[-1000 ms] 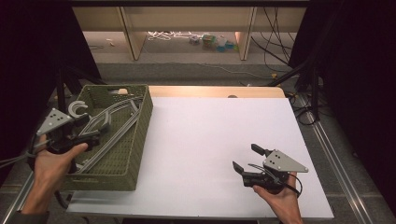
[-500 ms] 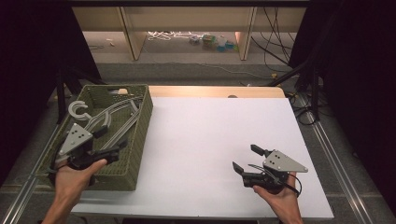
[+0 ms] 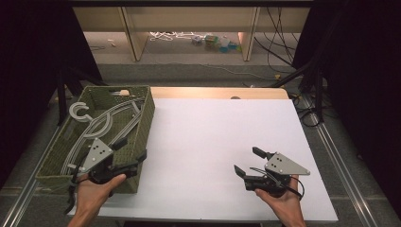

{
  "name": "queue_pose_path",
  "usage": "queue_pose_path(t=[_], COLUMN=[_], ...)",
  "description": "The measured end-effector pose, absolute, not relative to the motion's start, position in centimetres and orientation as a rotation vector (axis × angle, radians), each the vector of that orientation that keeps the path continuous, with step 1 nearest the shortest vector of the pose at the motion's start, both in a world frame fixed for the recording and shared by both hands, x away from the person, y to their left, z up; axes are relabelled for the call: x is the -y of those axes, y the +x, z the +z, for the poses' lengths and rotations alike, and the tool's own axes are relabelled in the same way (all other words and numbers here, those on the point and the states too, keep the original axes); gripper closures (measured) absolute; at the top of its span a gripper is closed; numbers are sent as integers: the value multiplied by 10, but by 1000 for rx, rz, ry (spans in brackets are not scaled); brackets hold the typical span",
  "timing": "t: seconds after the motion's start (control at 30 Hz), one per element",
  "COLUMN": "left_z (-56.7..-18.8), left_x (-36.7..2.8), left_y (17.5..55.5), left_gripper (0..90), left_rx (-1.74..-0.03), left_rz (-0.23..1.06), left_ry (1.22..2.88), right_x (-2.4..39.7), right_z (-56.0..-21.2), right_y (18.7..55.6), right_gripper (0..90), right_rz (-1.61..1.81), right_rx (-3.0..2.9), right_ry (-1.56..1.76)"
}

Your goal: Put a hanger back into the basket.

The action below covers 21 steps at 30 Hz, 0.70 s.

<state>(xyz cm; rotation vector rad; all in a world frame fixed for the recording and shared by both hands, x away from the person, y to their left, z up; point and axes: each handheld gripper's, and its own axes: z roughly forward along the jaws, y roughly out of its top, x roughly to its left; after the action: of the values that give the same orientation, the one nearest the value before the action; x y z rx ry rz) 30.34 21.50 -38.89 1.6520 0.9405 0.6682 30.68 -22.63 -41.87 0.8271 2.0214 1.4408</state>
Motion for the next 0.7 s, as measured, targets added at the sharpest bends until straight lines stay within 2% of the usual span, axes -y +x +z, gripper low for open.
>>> queue_pose_path(t=[0.3,0.53,0.7], left_z=[-407,-410,-414], left_x=[-193,-190,-186], left_y=[292,286,284], left_gripper=[219,219,219], left_rx=[-863,-863,-854], left_rz=[685,712,706], left_ry=[1686,1645,1675], right_x=[225,224,223], right_z=[-420,-421,-421], right_y=[306,305,301], right_gripper=[163,163,163], right_rz=[1441,1459,1468], right_rx=[-2019,-1996,-1982], right_ry=[843,811,841])
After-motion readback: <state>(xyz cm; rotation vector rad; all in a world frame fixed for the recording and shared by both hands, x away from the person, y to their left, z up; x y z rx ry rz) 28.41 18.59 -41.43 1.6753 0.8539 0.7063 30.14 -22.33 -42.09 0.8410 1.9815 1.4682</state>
